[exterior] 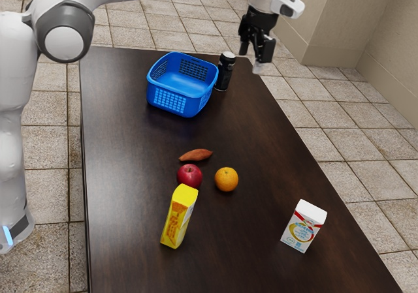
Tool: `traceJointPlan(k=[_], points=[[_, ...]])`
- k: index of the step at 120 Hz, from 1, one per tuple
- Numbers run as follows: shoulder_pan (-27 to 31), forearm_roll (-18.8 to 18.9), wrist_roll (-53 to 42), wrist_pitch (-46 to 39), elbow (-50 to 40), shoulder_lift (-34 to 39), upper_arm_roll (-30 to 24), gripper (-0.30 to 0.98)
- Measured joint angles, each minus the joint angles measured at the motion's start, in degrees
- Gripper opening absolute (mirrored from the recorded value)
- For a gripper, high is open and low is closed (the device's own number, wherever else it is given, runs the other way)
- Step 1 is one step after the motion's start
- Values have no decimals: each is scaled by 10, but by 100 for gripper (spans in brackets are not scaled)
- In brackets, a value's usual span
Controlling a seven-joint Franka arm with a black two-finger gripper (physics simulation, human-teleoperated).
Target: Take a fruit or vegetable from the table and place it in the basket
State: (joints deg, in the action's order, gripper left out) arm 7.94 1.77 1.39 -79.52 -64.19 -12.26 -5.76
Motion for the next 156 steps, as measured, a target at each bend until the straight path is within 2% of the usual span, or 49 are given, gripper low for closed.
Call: traceJointPlan(k=[32, 48, 70, 76, 89, 101, 127, 156], points=[[1, 0, 10, 27, 5, -6, 0, 69], [4, -15, 14, 60, 102, 10, 0, 69], [1, -21, 24, 85, 106, 23, -14, 69], [2, -20, 26, 79, 60, 40, -26, 69], [1, -21, 44, 24, -182, 178, -48, 69], [-2, -22, 72, -31, -311, 244, -69, 69], [0, -34, 125, -109, -345, 212, -83, 69], [-1, -43, 186, -118, -343, 200, -96, 69]])
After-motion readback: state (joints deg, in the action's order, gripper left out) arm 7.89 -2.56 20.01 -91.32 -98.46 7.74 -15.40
